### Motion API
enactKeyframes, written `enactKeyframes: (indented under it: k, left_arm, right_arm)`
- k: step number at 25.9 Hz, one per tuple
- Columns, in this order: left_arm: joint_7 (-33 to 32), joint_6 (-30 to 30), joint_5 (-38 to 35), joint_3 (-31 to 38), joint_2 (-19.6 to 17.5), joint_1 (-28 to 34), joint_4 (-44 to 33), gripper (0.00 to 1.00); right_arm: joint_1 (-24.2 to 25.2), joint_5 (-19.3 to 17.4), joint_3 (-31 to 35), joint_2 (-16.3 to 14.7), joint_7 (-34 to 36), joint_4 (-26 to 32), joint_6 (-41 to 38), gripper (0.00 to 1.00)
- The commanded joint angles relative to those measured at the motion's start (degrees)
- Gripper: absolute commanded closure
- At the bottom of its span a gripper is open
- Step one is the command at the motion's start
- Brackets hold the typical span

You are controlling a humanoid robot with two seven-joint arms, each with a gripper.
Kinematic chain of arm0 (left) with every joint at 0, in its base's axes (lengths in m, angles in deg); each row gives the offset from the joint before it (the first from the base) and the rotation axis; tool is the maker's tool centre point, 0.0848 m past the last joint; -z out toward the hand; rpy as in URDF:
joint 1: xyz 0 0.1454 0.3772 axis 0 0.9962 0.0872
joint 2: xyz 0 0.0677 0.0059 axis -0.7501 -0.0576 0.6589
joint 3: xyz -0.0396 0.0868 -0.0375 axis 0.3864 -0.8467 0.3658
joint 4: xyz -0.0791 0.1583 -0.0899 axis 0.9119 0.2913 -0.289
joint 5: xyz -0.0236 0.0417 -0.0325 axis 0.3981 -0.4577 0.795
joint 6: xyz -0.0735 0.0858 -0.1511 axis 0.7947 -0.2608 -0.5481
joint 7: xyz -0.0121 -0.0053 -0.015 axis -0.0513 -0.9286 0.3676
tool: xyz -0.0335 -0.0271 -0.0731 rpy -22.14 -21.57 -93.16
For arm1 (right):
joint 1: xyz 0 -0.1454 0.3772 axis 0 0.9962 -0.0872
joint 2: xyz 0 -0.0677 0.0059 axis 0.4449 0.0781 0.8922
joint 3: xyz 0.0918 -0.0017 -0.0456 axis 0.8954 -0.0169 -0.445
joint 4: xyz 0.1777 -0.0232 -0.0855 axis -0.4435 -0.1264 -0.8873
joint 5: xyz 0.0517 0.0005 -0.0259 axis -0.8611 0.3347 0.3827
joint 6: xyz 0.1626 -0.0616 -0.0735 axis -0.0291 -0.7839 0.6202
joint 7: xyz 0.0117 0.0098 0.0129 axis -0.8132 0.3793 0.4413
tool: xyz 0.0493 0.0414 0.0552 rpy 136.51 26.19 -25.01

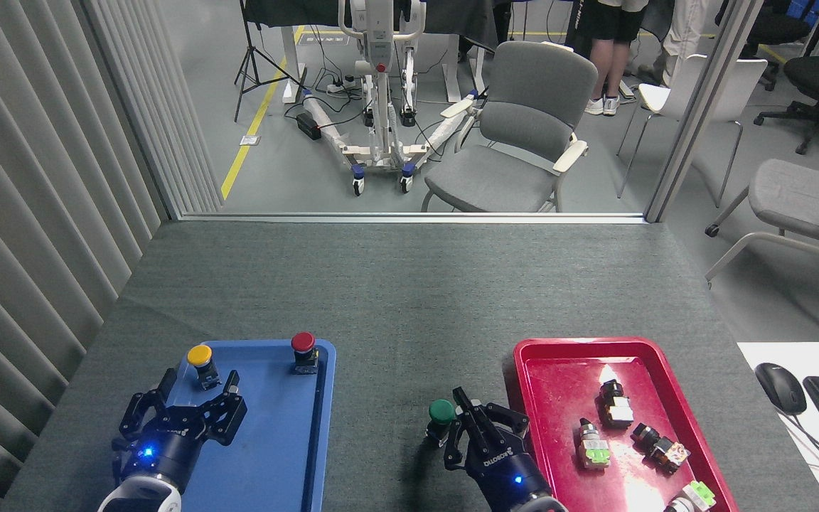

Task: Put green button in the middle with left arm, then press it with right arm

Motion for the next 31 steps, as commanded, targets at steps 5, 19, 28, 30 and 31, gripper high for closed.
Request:
enactKeyframes:
  k: [5,19,28,30,31]
  left_arm:
    - [-0.2,0.1,0.3,0.3,-0.2,-0.7,1.4,0.01]
    - [-0.5,-0.6,0.5,0.3,-0.6,-0.7,1.0,0.01]
    - [-0.3,-0.5,0.6,0.4,-0.6,-1.2,1.0,0.00]
    - [-0.3,-0.5,0.6,0.4,-0.6,-1.3,1.0,0.00]
    - [-0.3,-0.5,0.7,0.4,-0.5,-1.3,1.0,0.00]
  right_arm:
    - [-1.0,-0.4,-1.7,1.0,-0.4,-5.4,1.9,1.00]
    - [-1.1,-9.8,-1.4,0.3,5.9,2.5,8.0,0.00]
    - [3.9,-10.1,9.8,0.2,6.1,9.7,7.9,0.00]
    - [6.0,-10.3,11.8,-1.6,6.2,11.2,8.0,0.00]
    - [7.0,-10.3,12.2,-2.3,6.3,11.9,8.1,0.00]
